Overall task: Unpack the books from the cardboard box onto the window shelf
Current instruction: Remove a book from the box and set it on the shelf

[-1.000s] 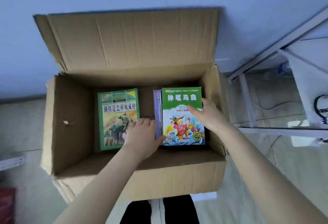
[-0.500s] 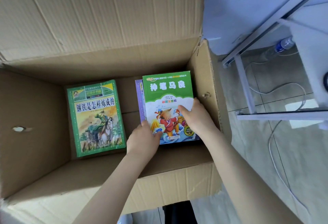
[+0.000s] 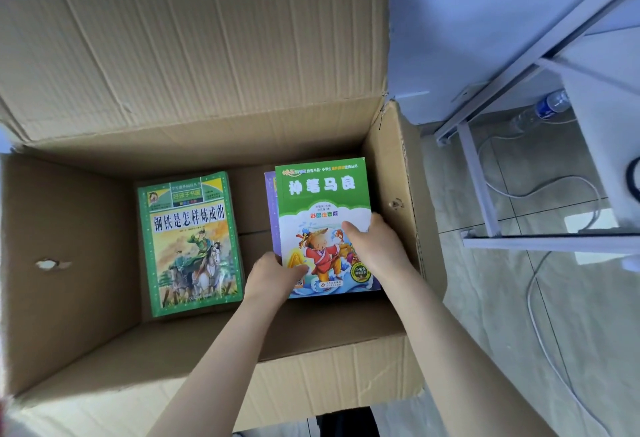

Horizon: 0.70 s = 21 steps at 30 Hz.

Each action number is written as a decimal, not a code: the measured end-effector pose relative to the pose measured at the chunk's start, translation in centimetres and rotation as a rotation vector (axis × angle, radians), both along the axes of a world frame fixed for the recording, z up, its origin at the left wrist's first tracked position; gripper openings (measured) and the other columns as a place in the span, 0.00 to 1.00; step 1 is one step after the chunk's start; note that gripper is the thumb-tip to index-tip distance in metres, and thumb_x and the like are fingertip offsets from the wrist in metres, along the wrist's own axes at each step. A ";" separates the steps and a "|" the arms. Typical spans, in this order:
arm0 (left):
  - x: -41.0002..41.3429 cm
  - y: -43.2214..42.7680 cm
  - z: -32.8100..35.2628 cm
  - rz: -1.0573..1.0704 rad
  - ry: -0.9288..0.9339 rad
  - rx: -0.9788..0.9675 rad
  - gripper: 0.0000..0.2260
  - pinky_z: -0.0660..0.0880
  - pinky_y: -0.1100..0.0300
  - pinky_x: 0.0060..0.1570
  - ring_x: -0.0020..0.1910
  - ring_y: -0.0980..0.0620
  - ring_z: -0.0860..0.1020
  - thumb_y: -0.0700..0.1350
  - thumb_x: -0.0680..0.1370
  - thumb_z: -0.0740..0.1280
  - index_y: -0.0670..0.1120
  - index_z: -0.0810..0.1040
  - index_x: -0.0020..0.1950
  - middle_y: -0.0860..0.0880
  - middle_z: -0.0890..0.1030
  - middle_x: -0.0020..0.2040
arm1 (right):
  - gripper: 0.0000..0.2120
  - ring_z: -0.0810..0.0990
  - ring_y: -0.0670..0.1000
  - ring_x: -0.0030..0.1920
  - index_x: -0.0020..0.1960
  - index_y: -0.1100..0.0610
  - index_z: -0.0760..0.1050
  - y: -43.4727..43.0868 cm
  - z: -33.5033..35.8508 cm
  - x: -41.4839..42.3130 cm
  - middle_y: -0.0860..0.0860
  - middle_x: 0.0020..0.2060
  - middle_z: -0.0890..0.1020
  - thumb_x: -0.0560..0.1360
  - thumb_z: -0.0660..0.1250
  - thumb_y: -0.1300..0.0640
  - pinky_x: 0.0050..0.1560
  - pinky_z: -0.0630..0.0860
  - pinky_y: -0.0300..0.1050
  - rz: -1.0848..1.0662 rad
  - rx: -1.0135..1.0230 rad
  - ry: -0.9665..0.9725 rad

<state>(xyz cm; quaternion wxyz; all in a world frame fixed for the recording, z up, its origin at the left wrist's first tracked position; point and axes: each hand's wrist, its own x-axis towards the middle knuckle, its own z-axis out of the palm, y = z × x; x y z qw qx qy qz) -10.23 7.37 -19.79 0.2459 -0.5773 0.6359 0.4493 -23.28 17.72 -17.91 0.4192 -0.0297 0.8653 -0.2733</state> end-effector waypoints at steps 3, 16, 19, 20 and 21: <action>0.3 -0.2 -0.2 0.037 0.023 0.016 0.15 0.75 0.55 0.45 0.47 0.45 0.79 0.49 0.71 0.73 0.43 0.74 0.51 0.45 0.80 0.48 | 0.24 0.76 0.53 0.61 0.69 0.55 0.65 0.3 0.1 0.0 0.50 0.63 0.77 0.77 0.61 0.47 0.54 0.73 0.43 -0.007 -0.031 -0.013; 2.1 -1.3 0.3 0.290 0.106 0.272 0.19 0.75 0.51 0.57 0.50 0.46 0.81 0.46 0.67 0.77 0.42 0.77 0.54 0.44 0.83 0.52 | 0.24 0.78 0.53 0.57 0.65 0.56 0.70 0.1 0.2 -0.5 0.51 0.60 0.79 0.78 0.57 0.41 0.49 0.72 0.42 0.145 0.025 -0.036; 2.2 -1.5 0.7 0.427 0.148 0.395 0.25 0.76 0.47 0.59 0.54 0.42 0.81 0.45 0.68 0.76 0.37 0.75 0.61 0.41 0.83 0.53 | 0.25 0.78 0.53 0.58 0.66 0.57 0.69 -0.1 0.1 -0.4 0.51 0.60 0.79 0.78 0.57 0.41 0.52 0.74 0.44 0.123 0.010 -0.067; 2.1 -1.6 0.9 0.459 0.169 0.421 0.21 0.77 0.49 0.56 0.51 0.43 0.82 0.44 0.70 0.75 0.36 0.77 0.59 0.41 0.84 0.51 | 0.24 0.77 0.53 0.59 0.66 0.57 0.69 -0.2 0.1 -0.4 0.52 0.61 0.78 0.78 0.57 0.41 0.53 0.74 0.45 0.105 0.000 -0.078; 2.0 -1.8 1.2 0.473 0.187 0.444 0.17 0.78 0.50 0.54 0.48 0.44 0.83 0.43 0.71 0.74 0.37 0.78 0.56 0.42 0.85 0.49 | 0.24 0.77 0.53 0.59 0.66 0.57 0.69 -0.3 0.1 -0.3 0.52 0.61 0.78 0.78 0.58 0.42 0.55 0.75 0.46 0.082 -0.010 -0.087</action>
